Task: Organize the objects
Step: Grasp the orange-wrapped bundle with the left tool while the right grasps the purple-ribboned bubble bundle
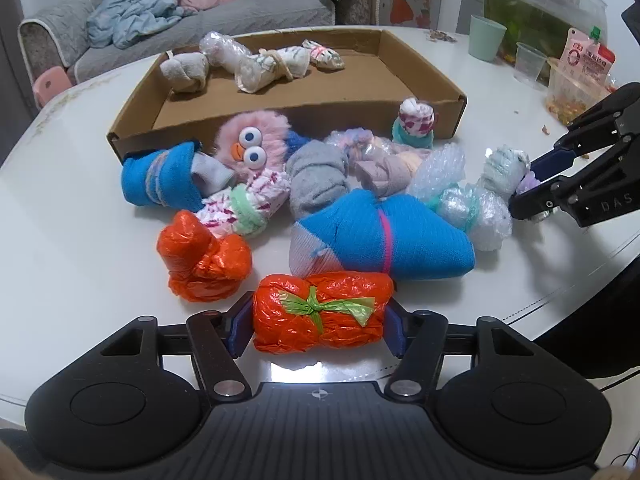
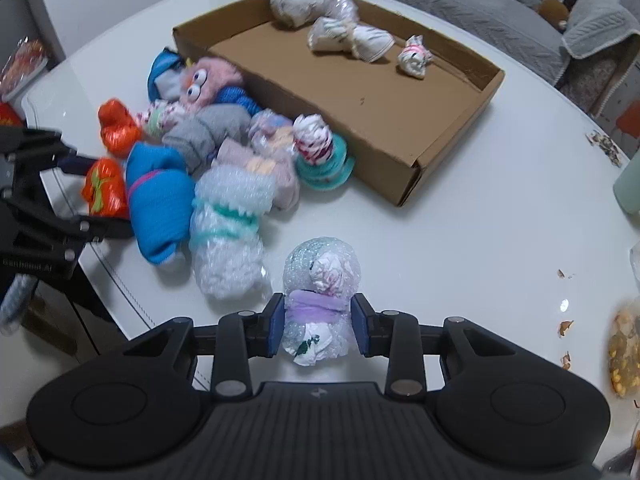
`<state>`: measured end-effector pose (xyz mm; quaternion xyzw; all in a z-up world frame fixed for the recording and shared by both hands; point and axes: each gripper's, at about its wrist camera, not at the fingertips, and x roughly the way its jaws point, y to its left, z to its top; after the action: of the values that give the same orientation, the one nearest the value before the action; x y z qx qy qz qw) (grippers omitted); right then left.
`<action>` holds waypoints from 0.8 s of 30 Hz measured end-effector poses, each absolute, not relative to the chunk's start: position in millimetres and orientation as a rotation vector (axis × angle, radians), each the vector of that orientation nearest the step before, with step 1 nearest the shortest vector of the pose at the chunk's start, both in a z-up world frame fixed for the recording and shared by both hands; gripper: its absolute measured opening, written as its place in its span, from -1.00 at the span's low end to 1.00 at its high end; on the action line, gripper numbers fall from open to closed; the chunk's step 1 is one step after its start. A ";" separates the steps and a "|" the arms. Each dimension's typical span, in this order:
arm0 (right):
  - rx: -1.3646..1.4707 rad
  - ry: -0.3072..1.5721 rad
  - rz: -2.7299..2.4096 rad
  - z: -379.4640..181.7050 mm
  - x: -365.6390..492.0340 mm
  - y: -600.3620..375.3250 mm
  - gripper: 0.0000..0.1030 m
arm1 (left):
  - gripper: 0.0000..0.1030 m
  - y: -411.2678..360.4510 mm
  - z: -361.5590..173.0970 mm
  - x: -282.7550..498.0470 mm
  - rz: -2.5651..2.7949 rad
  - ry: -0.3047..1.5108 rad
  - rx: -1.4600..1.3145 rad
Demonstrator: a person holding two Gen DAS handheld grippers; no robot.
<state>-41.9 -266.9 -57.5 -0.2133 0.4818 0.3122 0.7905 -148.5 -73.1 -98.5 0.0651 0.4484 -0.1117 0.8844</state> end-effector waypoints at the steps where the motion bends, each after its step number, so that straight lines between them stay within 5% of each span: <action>1: -0.449 1.032 0.671 -55.3 -42.2 -267.6 -0.39 | 0.31 -72.7 -95.3 -149.6 -0.234 0.927 0.137; 24: -0.222 0.901 0.577 -1.2 -36.5 -288.0 -0.39 | 0.32 -39.9 -20.7 -150.2 -0.151 0.878 0.122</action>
<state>-36.5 -288.0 -1.2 -0.1057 0.4283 0.2745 0.8544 -150.2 -39.9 -20.7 0.0589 0.4245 -0.0730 0.9005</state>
